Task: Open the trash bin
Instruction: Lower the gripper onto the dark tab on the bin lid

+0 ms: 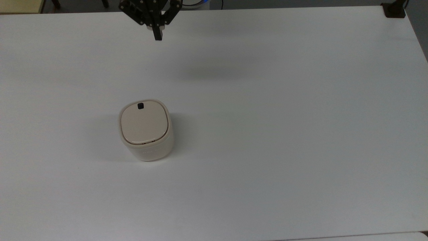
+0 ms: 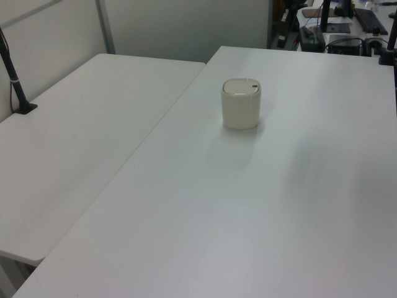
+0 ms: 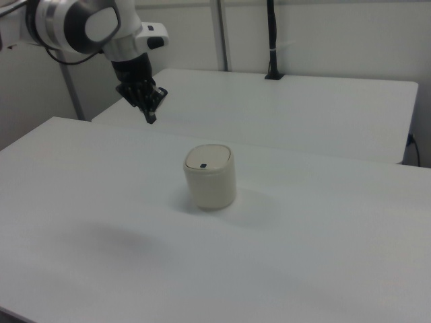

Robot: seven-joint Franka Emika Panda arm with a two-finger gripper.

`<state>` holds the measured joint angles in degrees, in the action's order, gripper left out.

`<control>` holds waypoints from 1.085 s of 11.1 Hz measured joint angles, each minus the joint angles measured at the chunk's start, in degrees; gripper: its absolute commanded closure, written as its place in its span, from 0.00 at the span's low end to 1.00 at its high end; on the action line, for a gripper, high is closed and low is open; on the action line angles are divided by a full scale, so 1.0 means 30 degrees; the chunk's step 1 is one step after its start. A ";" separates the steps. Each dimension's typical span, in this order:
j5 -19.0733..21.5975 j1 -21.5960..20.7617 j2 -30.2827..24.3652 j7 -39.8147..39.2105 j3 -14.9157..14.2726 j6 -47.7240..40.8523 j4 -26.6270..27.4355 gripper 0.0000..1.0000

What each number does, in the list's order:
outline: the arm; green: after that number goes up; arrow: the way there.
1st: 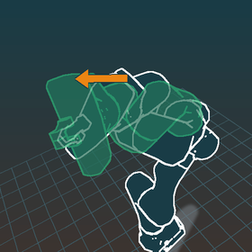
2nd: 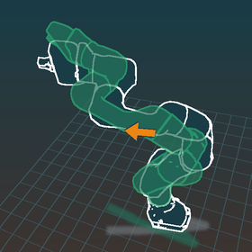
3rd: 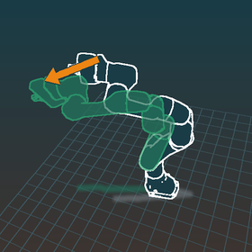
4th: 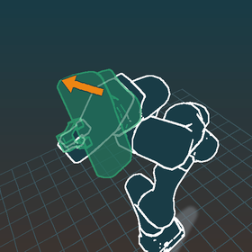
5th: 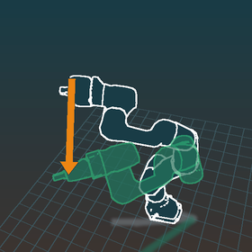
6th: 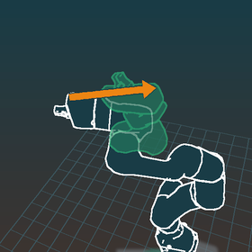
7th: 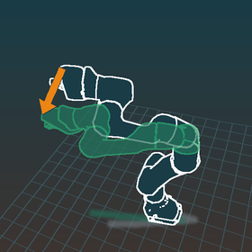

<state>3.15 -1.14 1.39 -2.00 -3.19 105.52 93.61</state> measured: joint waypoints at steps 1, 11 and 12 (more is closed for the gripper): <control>0.0000 0.0042 0.0176 0.0532 0.0000 0.0749 0.0069 1.00; 0.0000 0.0880 0.3662 0.1638 -0.0014 0.7133 0.1215 1.00; 0.0000 0.0891 0.3959 0.1638 -0.0045 0.7245 0.1230 1.00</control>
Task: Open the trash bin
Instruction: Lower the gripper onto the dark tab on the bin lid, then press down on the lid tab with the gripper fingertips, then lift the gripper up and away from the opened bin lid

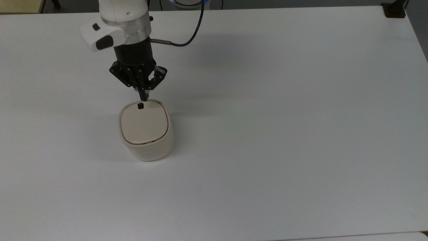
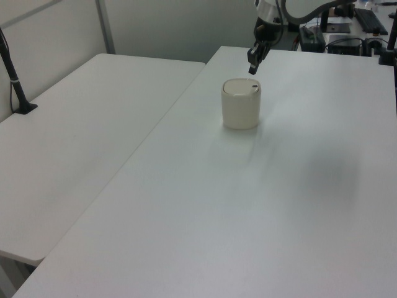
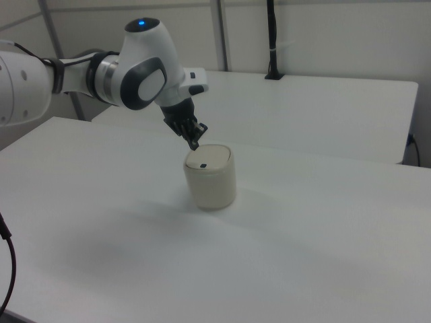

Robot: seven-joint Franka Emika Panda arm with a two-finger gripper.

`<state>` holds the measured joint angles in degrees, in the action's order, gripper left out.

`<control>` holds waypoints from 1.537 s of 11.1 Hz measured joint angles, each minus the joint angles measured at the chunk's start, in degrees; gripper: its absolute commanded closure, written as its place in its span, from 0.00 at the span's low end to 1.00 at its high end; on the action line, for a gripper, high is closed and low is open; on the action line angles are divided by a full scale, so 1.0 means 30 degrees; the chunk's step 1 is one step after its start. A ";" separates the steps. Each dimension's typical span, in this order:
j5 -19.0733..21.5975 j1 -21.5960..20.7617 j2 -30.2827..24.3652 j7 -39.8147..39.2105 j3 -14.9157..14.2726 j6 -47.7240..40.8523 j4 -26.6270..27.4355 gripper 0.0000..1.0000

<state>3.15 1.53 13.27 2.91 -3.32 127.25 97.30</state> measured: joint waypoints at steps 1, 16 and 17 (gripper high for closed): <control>0.0000 0.0004 0.0226 0.0000 -0.0036 0.0331 0.0043 1.00; -0.1183 0.0162 0.1228 0.0240 -0.0249 0.1721 0.0460 1.00; -0.1183 0.0169 0.1021 0.0685 -0.0251 0.1604 0.0450 0.97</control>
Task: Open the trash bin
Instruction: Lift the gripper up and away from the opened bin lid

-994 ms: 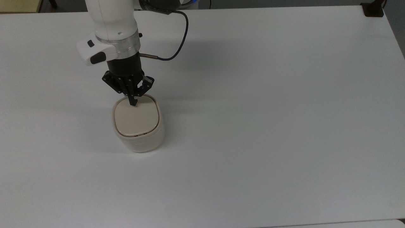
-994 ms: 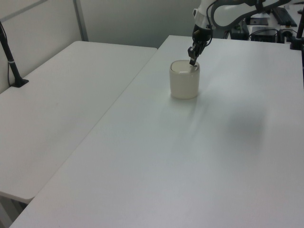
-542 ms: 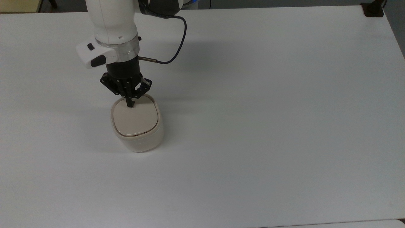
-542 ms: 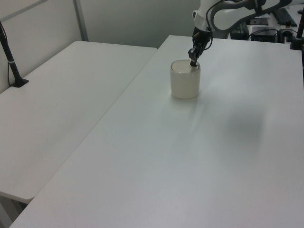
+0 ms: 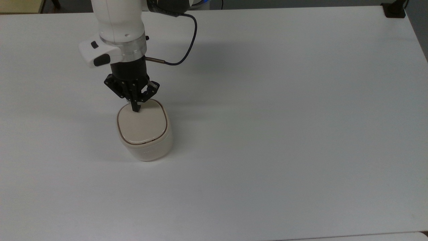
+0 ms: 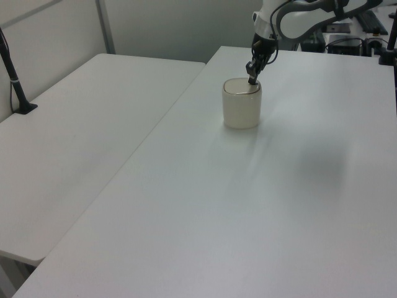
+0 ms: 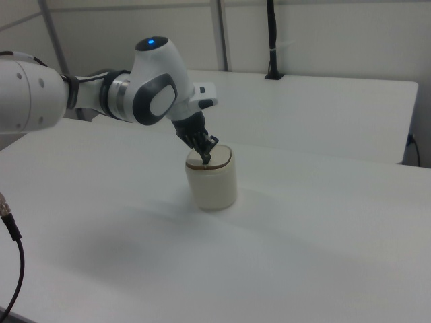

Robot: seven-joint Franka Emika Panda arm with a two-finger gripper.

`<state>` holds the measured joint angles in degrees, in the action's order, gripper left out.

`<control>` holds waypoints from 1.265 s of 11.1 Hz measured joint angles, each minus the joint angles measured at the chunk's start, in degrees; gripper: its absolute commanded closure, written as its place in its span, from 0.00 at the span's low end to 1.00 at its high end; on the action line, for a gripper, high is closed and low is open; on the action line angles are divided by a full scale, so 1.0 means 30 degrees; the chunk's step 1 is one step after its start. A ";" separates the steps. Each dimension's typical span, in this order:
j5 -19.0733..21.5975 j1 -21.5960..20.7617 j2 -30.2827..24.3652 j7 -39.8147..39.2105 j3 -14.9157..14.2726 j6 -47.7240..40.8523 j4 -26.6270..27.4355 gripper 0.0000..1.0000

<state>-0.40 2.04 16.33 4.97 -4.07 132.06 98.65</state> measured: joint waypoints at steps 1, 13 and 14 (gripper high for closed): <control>0.0000 -0.0005 -0.0437 0.0316 0.0000 -0.0684 -0.0033 0.97; 0.0016 -0.1890 -0.7103 0.2287 0.0103 -1.1383 -0.0028 0.00; 0.0015 -0.1982 -0.7132 0.2216 0.0104 -1.1578 -0.0001 0.00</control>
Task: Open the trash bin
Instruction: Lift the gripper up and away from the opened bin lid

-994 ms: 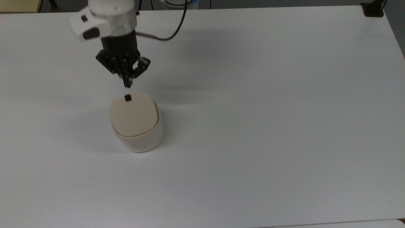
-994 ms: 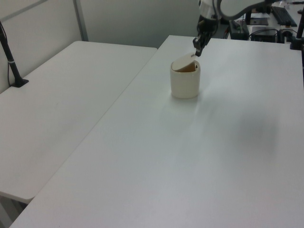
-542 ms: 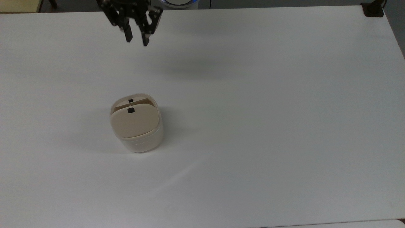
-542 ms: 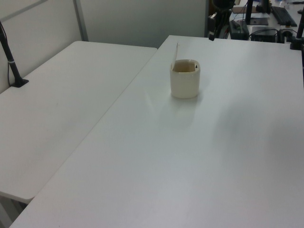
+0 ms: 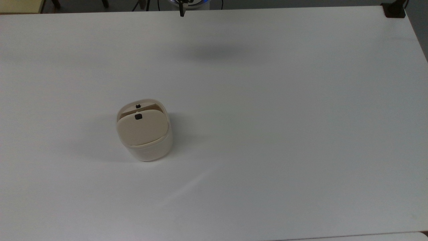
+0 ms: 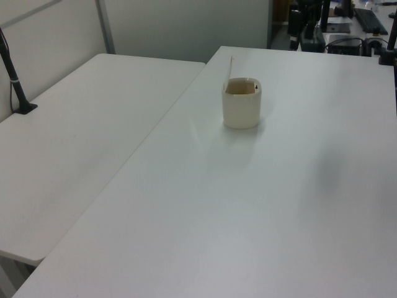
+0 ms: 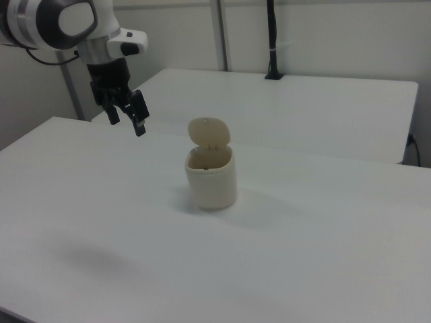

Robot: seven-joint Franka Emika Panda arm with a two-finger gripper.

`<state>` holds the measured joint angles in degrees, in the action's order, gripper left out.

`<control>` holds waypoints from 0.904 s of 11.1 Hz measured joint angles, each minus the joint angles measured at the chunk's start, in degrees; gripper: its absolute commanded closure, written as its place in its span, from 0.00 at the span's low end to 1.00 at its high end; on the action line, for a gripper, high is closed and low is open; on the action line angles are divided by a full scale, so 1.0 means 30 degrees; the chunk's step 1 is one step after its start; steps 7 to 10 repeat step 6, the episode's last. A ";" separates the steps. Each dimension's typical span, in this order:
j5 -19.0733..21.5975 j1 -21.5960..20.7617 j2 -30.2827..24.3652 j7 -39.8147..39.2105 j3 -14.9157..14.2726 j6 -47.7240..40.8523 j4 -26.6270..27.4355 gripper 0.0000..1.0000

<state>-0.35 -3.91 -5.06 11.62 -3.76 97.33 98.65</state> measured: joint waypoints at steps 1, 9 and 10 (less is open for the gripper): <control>-0.0008 -0.0037 0.0005 -0.0621 0.0001 -0.0002 0.0077 0.00; -0.0059 0.0035 0.0117 -0.3091 -0.0150 0.0335 -0.0133 0.00; -0.0059 0.0035 0.0117 -0.3091 -0.0150 0.0335 -0.0133 0.00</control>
